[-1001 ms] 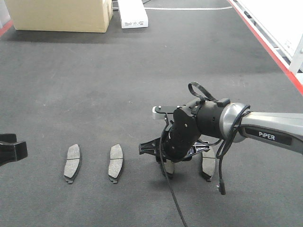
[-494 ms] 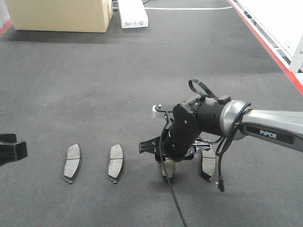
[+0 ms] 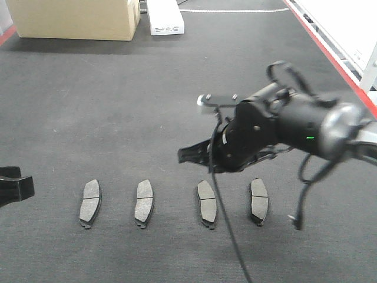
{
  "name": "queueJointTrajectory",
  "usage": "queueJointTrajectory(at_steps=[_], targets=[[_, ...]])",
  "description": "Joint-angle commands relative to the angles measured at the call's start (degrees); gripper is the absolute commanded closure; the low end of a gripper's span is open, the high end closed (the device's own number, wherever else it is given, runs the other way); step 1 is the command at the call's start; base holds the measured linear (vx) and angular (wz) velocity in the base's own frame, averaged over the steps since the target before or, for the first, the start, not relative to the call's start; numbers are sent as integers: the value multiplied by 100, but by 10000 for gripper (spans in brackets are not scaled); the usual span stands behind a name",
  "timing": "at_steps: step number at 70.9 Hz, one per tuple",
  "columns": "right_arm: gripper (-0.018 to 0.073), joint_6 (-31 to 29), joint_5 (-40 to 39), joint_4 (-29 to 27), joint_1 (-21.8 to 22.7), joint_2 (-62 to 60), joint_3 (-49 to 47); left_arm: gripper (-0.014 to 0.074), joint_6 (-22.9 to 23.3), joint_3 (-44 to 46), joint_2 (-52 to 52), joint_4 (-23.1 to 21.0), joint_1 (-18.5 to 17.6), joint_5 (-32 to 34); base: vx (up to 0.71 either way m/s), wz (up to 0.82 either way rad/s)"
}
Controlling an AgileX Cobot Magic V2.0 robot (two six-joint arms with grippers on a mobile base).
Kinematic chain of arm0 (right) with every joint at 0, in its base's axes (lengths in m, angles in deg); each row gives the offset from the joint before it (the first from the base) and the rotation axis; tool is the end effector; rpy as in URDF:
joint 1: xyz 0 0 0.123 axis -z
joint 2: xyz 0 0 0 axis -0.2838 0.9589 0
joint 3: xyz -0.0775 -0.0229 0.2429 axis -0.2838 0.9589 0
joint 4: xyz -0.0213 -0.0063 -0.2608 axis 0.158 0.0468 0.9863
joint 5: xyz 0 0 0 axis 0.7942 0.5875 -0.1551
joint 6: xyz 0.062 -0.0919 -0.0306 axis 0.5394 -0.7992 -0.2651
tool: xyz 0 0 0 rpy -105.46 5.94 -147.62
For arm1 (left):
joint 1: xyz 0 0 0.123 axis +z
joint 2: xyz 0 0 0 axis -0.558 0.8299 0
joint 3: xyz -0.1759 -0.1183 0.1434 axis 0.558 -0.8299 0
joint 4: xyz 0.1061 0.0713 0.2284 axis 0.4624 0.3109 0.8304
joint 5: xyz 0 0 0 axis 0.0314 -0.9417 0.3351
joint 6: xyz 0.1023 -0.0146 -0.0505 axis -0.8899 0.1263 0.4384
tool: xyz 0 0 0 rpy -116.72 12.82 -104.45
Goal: Move and align brake pads A on conveyor
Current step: 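Open the right gripper and lift it away from the pad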
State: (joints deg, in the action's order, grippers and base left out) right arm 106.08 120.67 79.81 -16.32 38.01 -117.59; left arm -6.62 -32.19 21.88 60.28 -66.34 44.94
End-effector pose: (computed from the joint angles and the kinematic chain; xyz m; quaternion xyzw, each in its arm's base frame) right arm 0.3357 0.2009 0.1937 -0.0570 0.9682 0.0653 0.2346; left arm 0.1869 -0.0809 0.2943 -0.0413 0.8987 -0.1082 0.4231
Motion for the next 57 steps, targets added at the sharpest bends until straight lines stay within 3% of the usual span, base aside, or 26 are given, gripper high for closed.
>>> queueJointTrajectory(at_steps=[1, 13, 43, 57], targets=[[575, 416, -218, 638, 31, -670, 144, 603, -2, 135, -15, 126, -22, 249, 0, 0], [566, 738, -179, 1352, 31, -1522, 891, 603, -2, 135, -15, 126, -22, 249, 0, 0], [562, 785, -219, 1394, 31, -3742, 2275, 603, -2, 135, -15, 126, -22, 249, 0, 0], [562, 847, -224, 1700, 31, -4947, 3033, 603, -2, 135, -15, 126, -22, 249, 0, 0]])
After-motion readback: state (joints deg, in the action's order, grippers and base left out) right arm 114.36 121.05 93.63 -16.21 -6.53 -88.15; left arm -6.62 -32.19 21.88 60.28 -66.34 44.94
